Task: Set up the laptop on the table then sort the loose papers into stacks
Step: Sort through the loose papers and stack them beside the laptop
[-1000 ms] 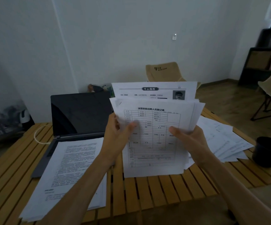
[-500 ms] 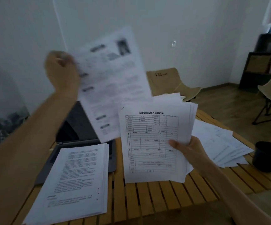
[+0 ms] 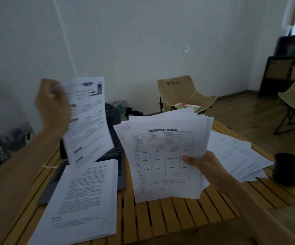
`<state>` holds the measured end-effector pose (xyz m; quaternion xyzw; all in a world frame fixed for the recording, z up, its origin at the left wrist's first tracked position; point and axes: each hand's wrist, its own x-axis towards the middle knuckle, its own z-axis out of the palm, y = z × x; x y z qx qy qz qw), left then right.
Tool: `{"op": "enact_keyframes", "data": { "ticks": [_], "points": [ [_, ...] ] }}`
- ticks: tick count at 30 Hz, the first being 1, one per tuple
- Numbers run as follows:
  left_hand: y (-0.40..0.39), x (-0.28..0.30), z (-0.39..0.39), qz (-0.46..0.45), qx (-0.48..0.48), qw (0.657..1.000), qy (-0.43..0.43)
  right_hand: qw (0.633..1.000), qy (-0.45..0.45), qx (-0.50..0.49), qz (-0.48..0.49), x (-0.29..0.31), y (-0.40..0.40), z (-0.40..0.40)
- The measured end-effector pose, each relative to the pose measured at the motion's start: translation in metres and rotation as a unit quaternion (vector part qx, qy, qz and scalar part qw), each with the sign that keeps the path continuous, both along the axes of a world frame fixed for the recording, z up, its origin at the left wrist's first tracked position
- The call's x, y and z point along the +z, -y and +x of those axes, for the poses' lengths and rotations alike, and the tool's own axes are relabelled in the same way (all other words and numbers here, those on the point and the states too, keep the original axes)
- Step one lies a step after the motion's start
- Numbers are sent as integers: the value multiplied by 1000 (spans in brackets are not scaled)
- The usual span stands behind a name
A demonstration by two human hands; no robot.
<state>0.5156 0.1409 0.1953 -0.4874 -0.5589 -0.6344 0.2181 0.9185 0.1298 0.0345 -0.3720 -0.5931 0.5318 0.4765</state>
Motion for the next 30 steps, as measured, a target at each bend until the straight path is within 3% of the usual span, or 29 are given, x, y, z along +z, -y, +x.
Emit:
{"op": "enact_keyframes", "data": {
  "ticks": [2, 4, 6, 9, 12, 13, 14, 16, 17, 19, 21, 24, 26, 28, 30],
  "points": [
    [-2, -10, 55, -27, -122, 992, 3, 1000, -4, -2, 0, -1, -2, 0],
    [-11, -22, 81, -93, -233, 966, 60, 1000, -7, -6, -1, -2, -4, 0],
    [-14, -30, 96, -200, -324, 914, 141, 1000, -7, -10, -1, -2, -6, 0],
    [-7, -34, 112, -302, -466, 802, 218, 1000, -4, -17, 3, -2, -8, -1],
    [-13, -29, 103, -307, -508, 759, 267, 1000, -10, -26, 6, -3, -10, -2],
    [-17, -29, 97, -291, -509, 756, 291, 1000, -14, -26, 4, -4, -11, -2],
    [-22, -29, 89, -273, -478, 784, 288, 1000, -18, -24, 1, -4, -12, -2],
    [-32, -35, 71, -246, -337, 889, 187, 1000, -21, -17, -3, -5, -13, -1],
    [-33, -40, 66, -231, -279, 922, 139, 1000, -19, -13, -2, -5, -13, 0],
    [-33, -52, 67, -213, -283, 928, 110, 1000, -17, -7, 1, -4, -14, 1],
    [-31, -60, 80, -249, -378, 882, 132, 1000, -17, -1, 3, -4, -14, 1],
    [-28, -61, 101, -346, -519, 756, 197, 1000, -18, -11, -1, -6, -17, 0],
    [-25, -59, 109, -355, -563, 692, 280, 999, -24, -21, -7, -7, -18, -1],
    [-21, -60, 116, -335, -559, 671, 355, 999, -22, -29, -3, -8, -19, -2],
    [-20, -63, 121, -323, -540, 674, 388, 999, -21, -38, 6, -8, -19, -4]
  ]
}}
